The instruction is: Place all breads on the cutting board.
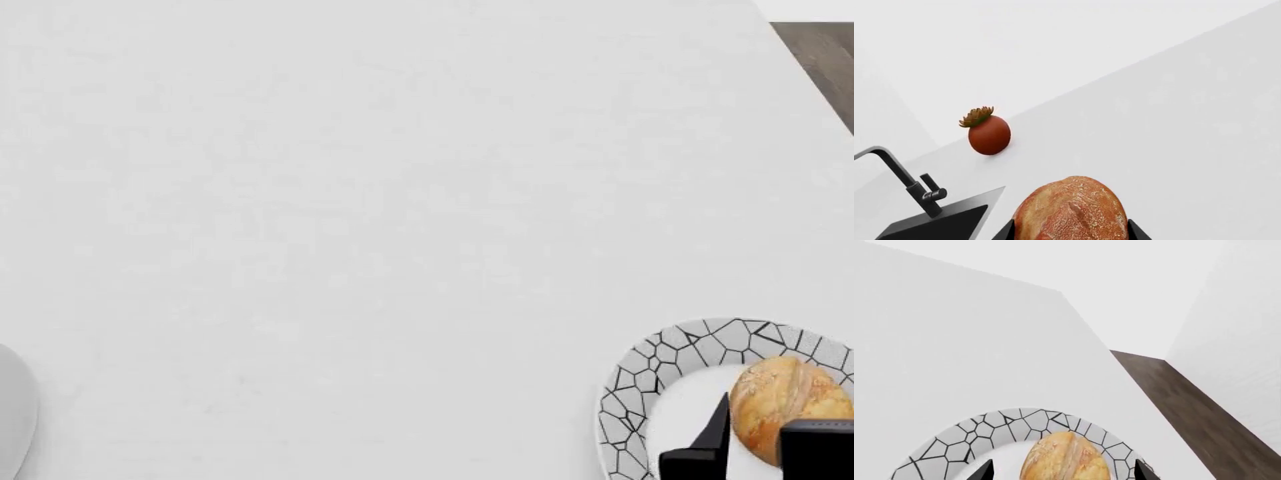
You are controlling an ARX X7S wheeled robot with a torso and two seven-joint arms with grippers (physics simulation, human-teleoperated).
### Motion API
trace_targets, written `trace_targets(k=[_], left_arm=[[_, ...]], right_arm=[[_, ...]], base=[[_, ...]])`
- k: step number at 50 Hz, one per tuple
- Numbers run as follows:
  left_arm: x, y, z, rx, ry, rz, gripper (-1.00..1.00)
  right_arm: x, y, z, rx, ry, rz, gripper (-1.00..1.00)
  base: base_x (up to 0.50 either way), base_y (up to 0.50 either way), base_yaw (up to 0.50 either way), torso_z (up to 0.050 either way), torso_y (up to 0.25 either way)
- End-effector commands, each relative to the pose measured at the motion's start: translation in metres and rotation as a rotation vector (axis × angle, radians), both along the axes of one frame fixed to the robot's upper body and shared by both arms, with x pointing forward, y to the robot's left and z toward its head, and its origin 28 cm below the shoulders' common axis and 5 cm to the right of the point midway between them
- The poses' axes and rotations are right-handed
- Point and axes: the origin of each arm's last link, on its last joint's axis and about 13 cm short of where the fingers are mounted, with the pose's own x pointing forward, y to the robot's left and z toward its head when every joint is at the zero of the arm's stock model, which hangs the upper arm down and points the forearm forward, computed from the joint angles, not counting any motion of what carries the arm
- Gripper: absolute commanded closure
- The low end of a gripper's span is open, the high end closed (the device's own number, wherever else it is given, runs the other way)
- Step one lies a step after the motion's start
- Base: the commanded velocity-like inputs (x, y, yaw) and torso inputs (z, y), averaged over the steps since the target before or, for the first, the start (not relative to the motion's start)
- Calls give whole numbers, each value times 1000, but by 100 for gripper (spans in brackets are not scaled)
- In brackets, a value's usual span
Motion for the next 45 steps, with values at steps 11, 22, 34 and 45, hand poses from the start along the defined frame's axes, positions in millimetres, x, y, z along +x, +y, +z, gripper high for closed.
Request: trace_targets(k=[11, 22, 34, 45], left_arm=[[2, 1, 14, 8, -12, 5, 100], [2, 1, 17, 14, -18, 0, 100], [0, 0, 18, 25, -20, -1, 100], [-1, -3, 19, 25, -18, -6, 100]], right_arm=[[14, -8, -9, 43, 28, -31, -100], [15, -13, -13, 72, 34, -46, -100], [20, -14, -18, 90, 57, -55, -100], [24, -14, -20, 98, 75, -59, -100]], base=[[0, 0, 0, 0, 0], [0, 0, 0, 0, 0], [0, 0, 0, 0, 1], [0, 0, 0, 0, 0]])
